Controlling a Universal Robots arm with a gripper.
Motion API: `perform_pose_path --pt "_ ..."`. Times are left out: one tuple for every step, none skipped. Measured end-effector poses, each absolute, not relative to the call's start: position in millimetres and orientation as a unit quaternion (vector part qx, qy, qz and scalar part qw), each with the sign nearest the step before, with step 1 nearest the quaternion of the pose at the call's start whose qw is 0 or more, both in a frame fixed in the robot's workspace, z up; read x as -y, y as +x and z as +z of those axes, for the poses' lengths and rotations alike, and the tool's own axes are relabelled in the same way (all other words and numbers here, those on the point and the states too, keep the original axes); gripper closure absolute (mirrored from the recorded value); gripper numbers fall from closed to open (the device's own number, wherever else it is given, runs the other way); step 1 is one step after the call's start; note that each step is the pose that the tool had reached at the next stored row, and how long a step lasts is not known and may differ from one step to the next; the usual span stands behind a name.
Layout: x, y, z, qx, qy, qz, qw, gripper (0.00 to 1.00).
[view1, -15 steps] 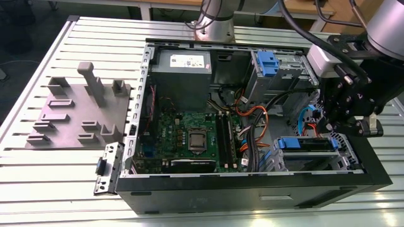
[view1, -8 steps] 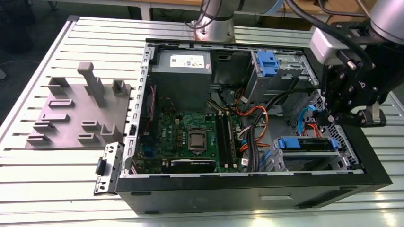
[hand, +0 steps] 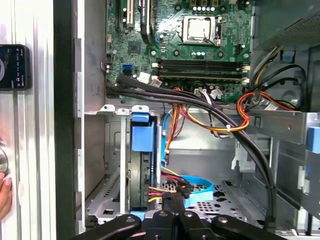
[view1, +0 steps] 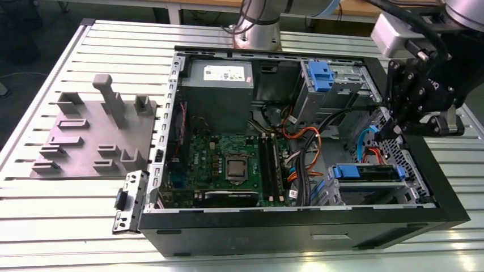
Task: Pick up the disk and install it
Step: 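Insert the second disk wire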
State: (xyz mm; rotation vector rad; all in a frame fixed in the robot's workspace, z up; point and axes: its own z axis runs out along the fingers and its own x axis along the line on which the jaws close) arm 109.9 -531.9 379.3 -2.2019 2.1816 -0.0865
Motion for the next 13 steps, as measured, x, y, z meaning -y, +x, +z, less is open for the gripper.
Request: perform_pose_path --pt "530.4 109.9 379.4 -0.703 -0.71 -0.027 0.02 0.89" --pt "529.1 109.8 379.4 -0.703 -0.71 -0.027 0.019 0.89" --pt "526.9 109.8 379.4 -0.704 -0.71 -0.026 0.019 0.89" --pt "525.5 109.9 379.4 -0.703 -0.71 -0.025 0.017 0.89" --pt "524.6 109.9 379.4 -0.704 -0.71 -0.024 0.016 0.89" --pt "523.9 109.8 379.3 -0.704 -0.71 -0.023 0.015 0.89" --pt "523.9 109.8 379.1 -0.704 -0.71 -0.022 0.015 0.89" --pt "523.9 109.9 379.2 -0.704 -0.71 -0.022 0.015 0.89" --pt "523.8 110.3 379.2 -0.704 -0.71 -0.022 0.014 0.89" --pt "523.8 110.6 379.1 -0.704 -0.71 -0.021 0.014 0.89" --pt "523.8 111.0 379.0 -0.703 -0.71 -0.021 0.013 0.89" --pt "523.9 111.6 378.7 -0.703 -0.711 -0.021 0.013 0.89" --pt "523.9 112.4 378.4 -0.701 -0.712 -0.02 0.012 0.89"
